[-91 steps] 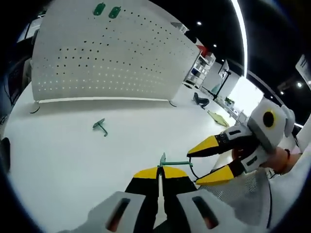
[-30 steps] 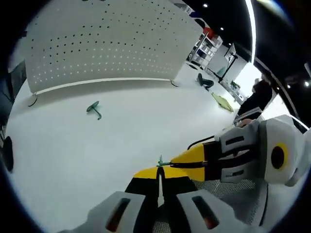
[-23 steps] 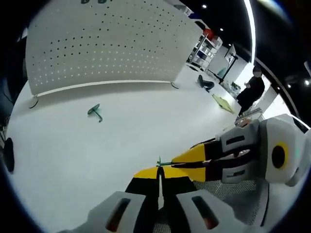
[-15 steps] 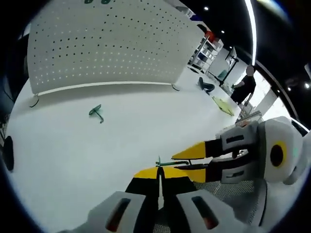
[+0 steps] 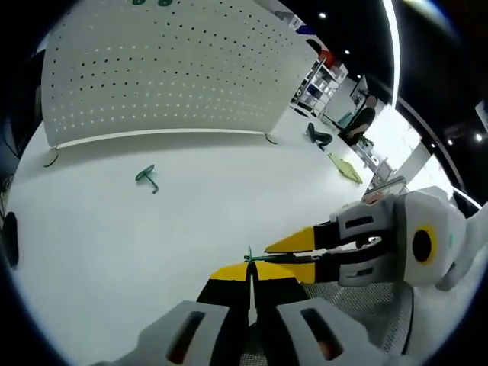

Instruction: Insert the hook assembly into the mounting plate slot until the hook locks in place.

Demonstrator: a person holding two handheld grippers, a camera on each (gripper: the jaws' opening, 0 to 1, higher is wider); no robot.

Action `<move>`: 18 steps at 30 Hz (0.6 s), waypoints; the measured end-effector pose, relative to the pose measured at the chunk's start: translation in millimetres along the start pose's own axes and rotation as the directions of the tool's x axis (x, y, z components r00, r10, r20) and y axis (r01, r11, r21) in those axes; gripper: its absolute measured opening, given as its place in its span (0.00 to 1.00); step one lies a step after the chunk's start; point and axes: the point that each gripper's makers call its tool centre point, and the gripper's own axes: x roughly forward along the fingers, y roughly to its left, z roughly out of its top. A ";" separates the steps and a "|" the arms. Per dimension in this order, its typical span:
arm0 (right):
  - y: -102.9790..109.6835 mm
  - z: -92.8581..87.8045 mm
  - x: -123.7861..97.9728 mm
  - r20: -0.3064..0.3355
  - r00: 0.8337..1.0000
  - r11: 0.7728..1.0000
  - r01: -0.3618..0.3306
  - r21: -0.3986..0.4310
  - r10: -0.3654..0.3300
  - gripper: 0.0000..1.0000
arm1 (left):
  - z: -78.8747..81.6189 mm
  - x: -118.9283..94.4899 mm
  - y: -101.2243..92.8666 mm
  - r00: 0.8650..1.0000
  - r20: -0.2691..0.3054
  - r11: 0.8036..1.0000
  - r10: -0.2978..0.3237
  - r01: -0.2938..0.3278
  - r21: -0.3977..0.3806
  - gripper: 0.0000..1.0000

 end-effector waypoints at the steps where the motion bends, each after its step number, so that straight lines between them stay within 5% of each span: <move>1: 0.3 -0.1 0.0 0.001 1.000 1.000 -0.002 0.004 0.002 0.03 | -0.3 -0.1 0.2 1.000 -0.002 1.000 0.000 0.000 0.000 0.01; 18: 2.2 5.4 -2.1 0.027 1.000 0.999 -0.008 0.046 0.007 0.01 | 0.6 0.0 3.2 1.000 0.000 0.999 0.005 -0.005 0.038 0.01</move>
